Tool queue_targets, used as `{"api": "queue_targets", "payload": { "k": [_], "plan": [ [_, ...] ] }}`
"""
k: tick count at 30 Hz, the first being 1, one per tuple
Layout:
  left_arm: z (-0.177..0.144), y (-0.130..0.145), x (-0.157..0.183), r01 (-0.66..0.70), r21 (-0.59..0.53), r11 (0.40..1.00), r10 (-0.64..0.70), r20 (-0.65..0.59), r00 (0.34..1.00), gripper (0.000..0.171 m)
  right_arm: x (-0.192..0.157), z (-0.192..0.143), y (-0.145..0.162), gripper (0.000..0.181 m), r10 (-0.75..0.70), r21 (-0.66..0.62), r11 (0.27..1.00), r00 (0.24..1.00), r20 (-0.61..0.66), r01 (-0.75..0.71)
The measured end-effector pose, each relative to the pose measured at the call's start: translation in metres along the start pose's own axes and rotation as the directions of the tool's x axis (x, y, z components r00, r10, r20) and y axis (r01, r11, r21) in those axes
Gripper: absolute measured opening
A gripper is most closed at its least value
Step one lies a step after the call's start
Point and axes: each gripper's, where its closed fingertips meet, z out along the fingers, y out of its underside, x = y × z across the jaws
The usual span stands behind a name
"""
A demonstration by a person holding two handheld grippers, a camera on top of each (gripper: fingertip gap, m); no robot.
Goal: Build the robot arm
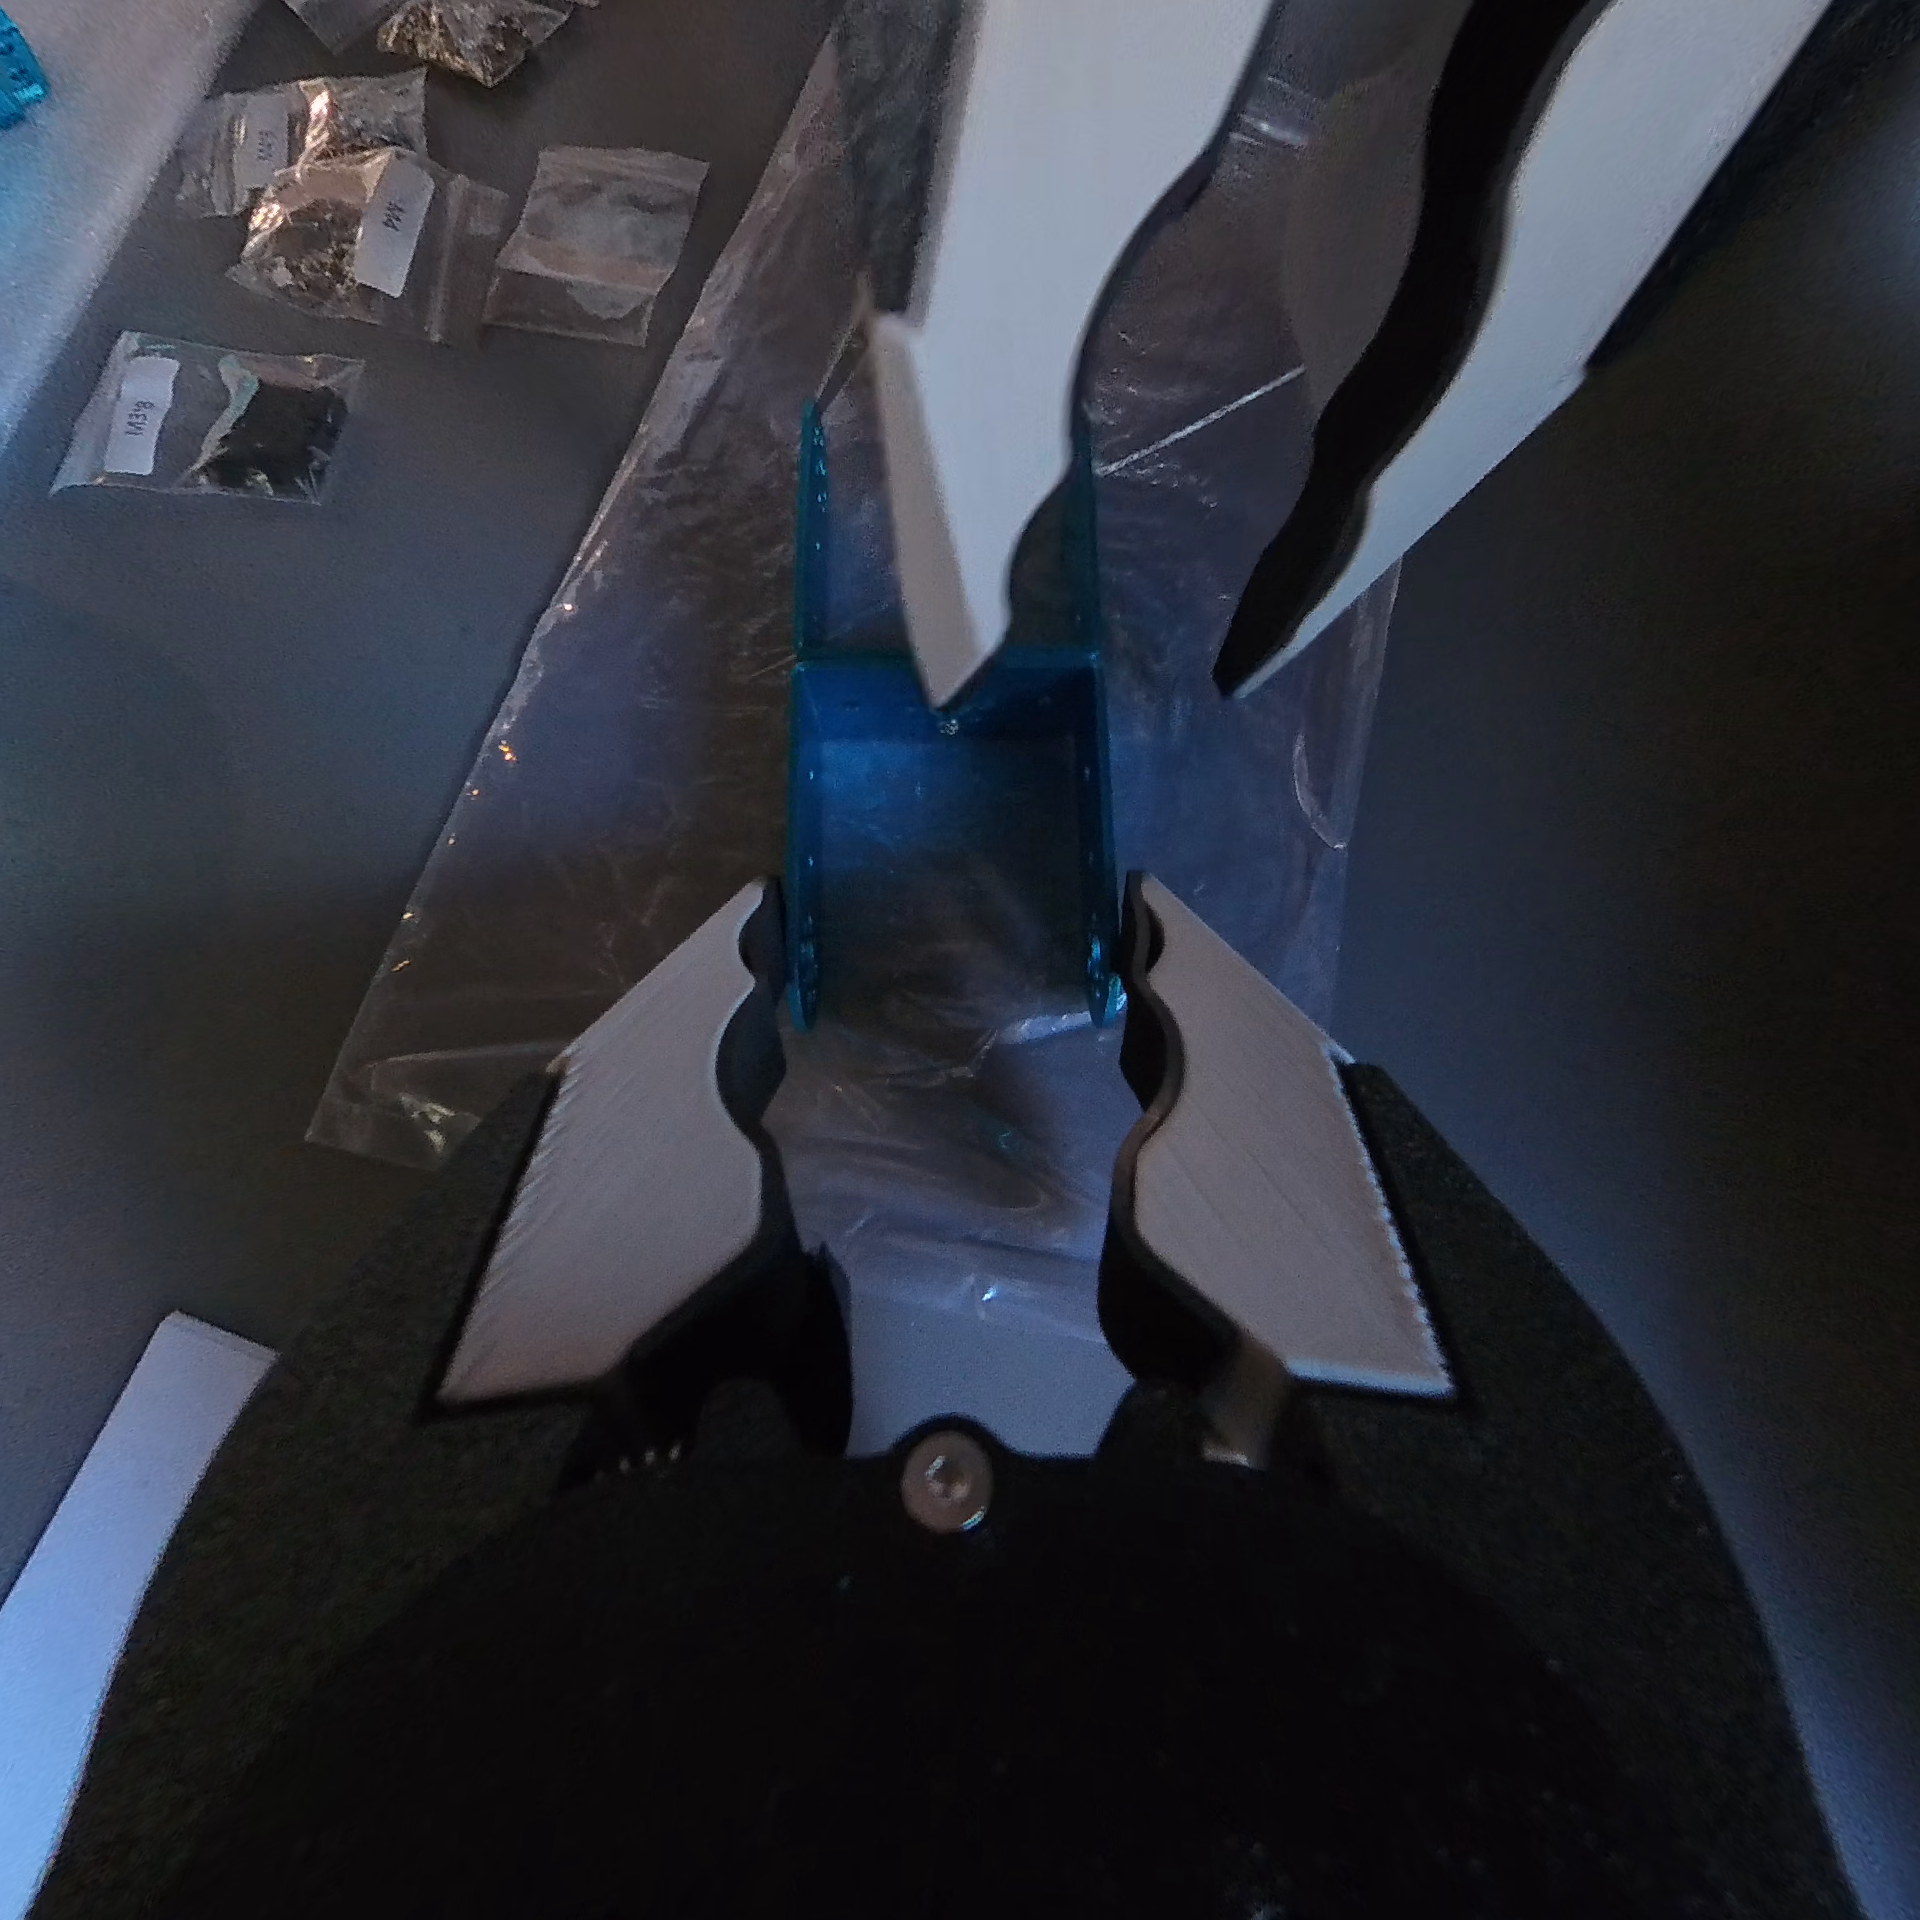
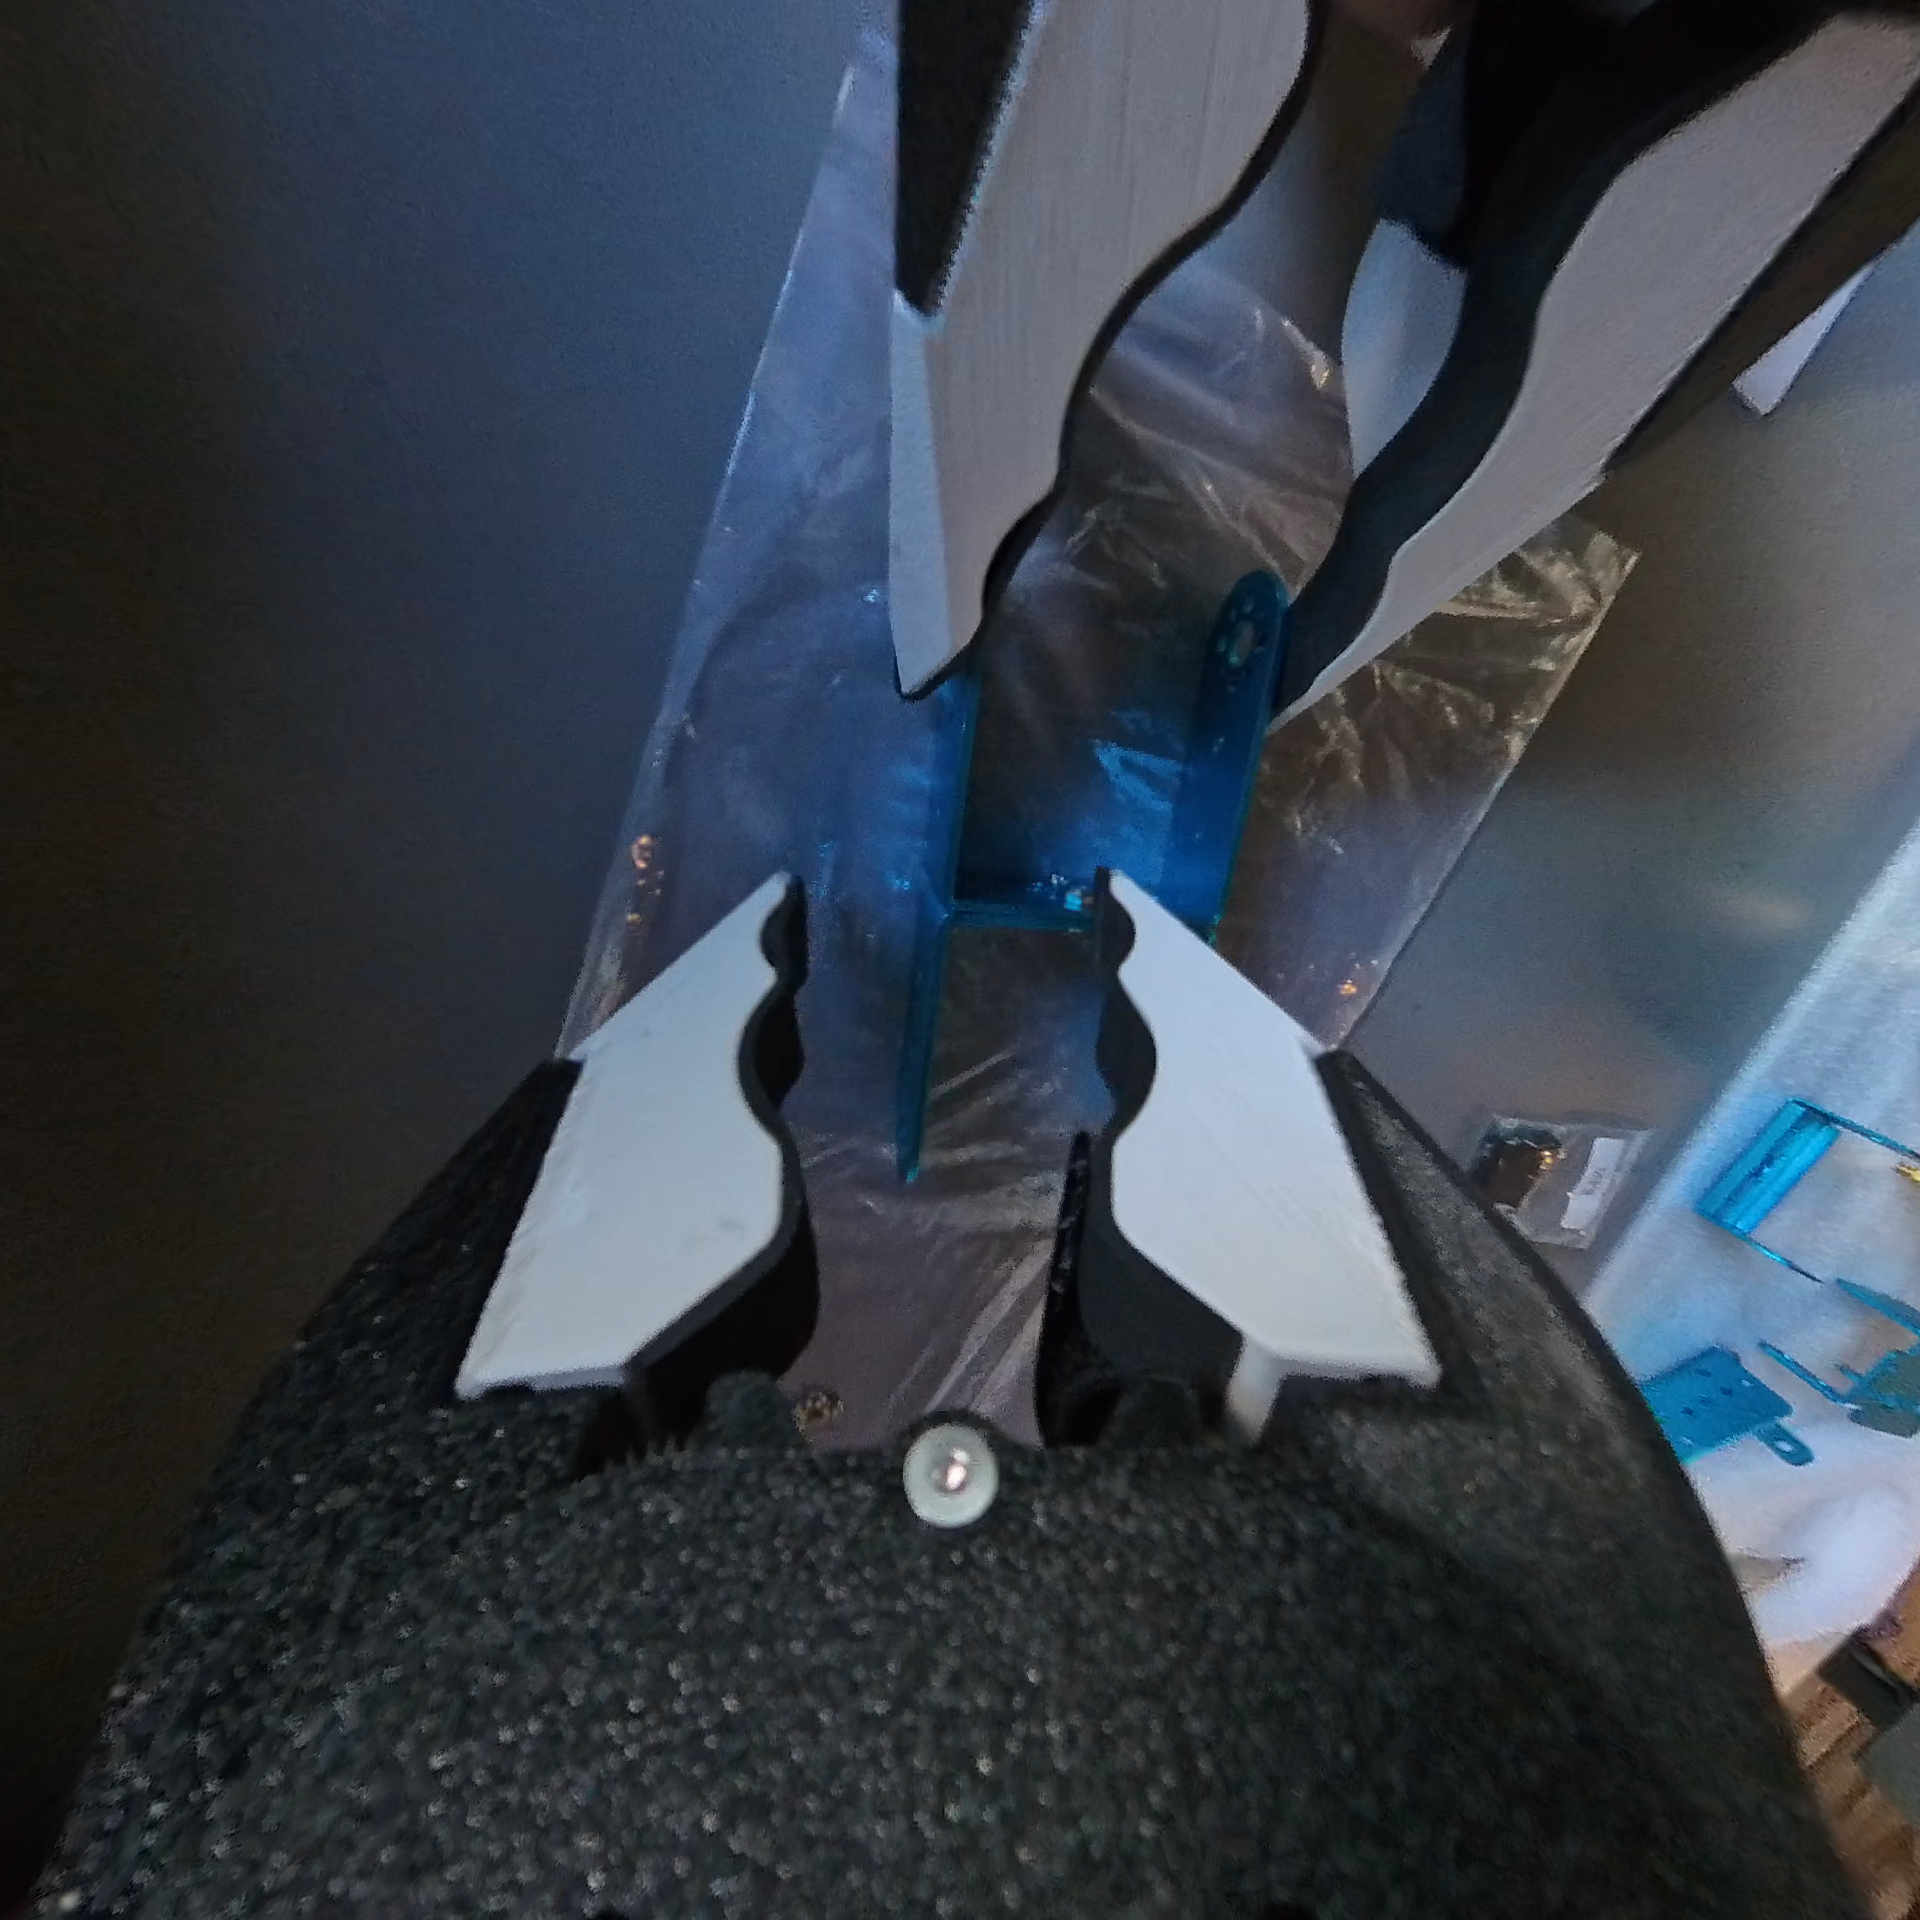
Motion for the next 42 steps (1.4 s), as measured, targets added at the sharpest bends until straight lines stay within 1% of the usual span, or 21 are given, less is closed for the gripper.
{"api": "queue_targets", "payload": {
  "k": [1, 3, 4, 9, 12, 15, 16, 17, 19, 24, 26, 27, 31, 32, 33, 35, 38, 39, 42],
  "plan": [
    [0.000, 0.000, 0.000, 0.000, 0.000, 1.000, 0.000, 0.000, 1.000, 0.064, -0.003, -0.005, -0.002, 0.046, -0.007, 0.013, 1.000, 1.000, 0.005, 0.007],
    [0.000, 0.000, 0.000, -0.001, 0.000, 1.000, 0.001, 0.001, 1.000, 0.064, -0.002, -0.011, -0.009, 0.048, -0.005, 0.052, 0.999, 1.000, -0.012, 0.006],
    [0.000, 0.000, 0.000, -0.001, 0.000, 1.000, 0.001, 0.001, 1.000, 0.064, 0.000, -0.011, -0.010, 0.053, -0.004, 0.051, 0.999, 1.000, -0.029, 0.006],
    [0.000, 0.000, 0.000, -0.005, 0.000, 1.000, 0.005, 0.001, 1.000, 0.064, 0.001, 0.010, 0.002, 0.060, 0.001, -0.070, 0.998, 1.000, -0.015, -0.002],
    [0.000, 0.000, 0.000, -0.001, 0.000, 1.000, 0.001, -0.003, 1.000, 0.064, -0.002, 0.009, 0.002, 0.061, 0.031, -0.086, 0.996, 0.999, 0.008, -0.030],
    [0.000, 0.000, 0.000, 0.003, -0.001, 1.000, -0.003, -0.008, 1.000, 0.064, -0.003, 0.000, 0.000, 0.056, 0.009, -0.079, 0.997, 1.000, -0.016, -0.010],
    [0.000, 0.000, 0.000, 0.003, -0.001, 1.000, -0.003, -0.008, 1.000, 0.064, -0.007, -0.004, -0.003, 0.044, 0.001, -0.064, 0.998, 1.000, -0.002, -0.001],
    [0.000, 0.000, 0.000, 0.004, -0.001, 1.000, -0.004, -0.008, 1.000, 0.064, -0.009, -0.008, -0.008, 0.045, 0.001, -0.041, 0.999, 1.000, 0.005, -0.001],
    [0.000, 0.000, 0.000, 0.004, -0.001, 1.000, -0.004, -0.008, 1.000, 0.064, -0.002, -0.011, -0.010, 0.049, 0.013, -0.028, 1.000, 0.999, -0.043, -0.014],
    [0.000, 0.000, 0.000, 0.000, -0.001, 1.000, 0.000, -0.006, 1.000, 0.064, 0.002, 0.004, 0.001, 0.058, 0.041, -0.105, 0.994, 0.999, -0.034, -0.044],
    [0.000, 0.001, 0.000, -0.004, -0.002, 1.000, 0.003, -0.007, 1.000, 0.064, 0.002, 0.011, 0.003, 0.059, 0.044, -0.118, 0.992, 0.999, -0.029, -0.047],
    [0.000, 0.001, 0.000, -0.004, -0.002, 1.000, 0.004, -0.008, 1.000, 0.064, -0.001, 0.011, 0.003, 0.057, 0.045, -0.119, 0.992, 0.999, -0.019, -0.047],
    [0.000, 0.001, 0.000, -0.004, -0.002, 1.000, 0.004, -0.009, 1.000, 0.064, -0.002, 0.001, 0.003, 0.057, 0.017, -0.133, 0.991, 0.999, -0.050, -0.024],
    [0.000, 0.001, 0.000, -0.004, -0.003, 1.000, 0.004, -0.008, 1.000, 0.064, -0.005, -0.004, 0.001, 0.049, 0.014, -0.123, 0.992, 0.999, -0.043, -0.019],
    [0.000, 0.001, 0.000, -0.004, -0.002, 1.000, 0.004, -0.008, 1.000, 0.064, -0.005, -0.008, -0.002, 0.047, 0.018, -0.102, 0.995, 0.999, -0.045, -0.022],
    [0.000, 0.001, 0.000, -0.005, -0.003, 1.000, 0.005, -0.007, 1.000, 0.063, 0.001, -0.012, -0.005, 0.051, 0.028, -0.076, 0.997, 0.996, -0.082, -0.034],
    [0.000, 0.001, 0.000, -0.008, -0.003, 1.000, 0.008, -0.006, 1.000, 0.064, 0.005, -0.002, 0.000, 0.065, 0.031, -0.099, 0.994, 0.996, -0.086, -0.039],
    [0.000, 0.001, 0.000, -0.008, -0.004, 1.000, 0.008, -0.006, 1.000, 0.064, 0.003, 0.003, 0.002, 0.068, 0.033, -0.110, 0.993, 0.997, -0.068, -0.040],
    [0.000, 0.001, 0.000, -0.006, -0.004, 1.000, 0.006, -0.007, 1.000, 0.064, -0.004, 0.011, 0.002, 0.064, 0.063, -0.114, 0.992, 0.998, -0.009, -0.063]
  ]
}}
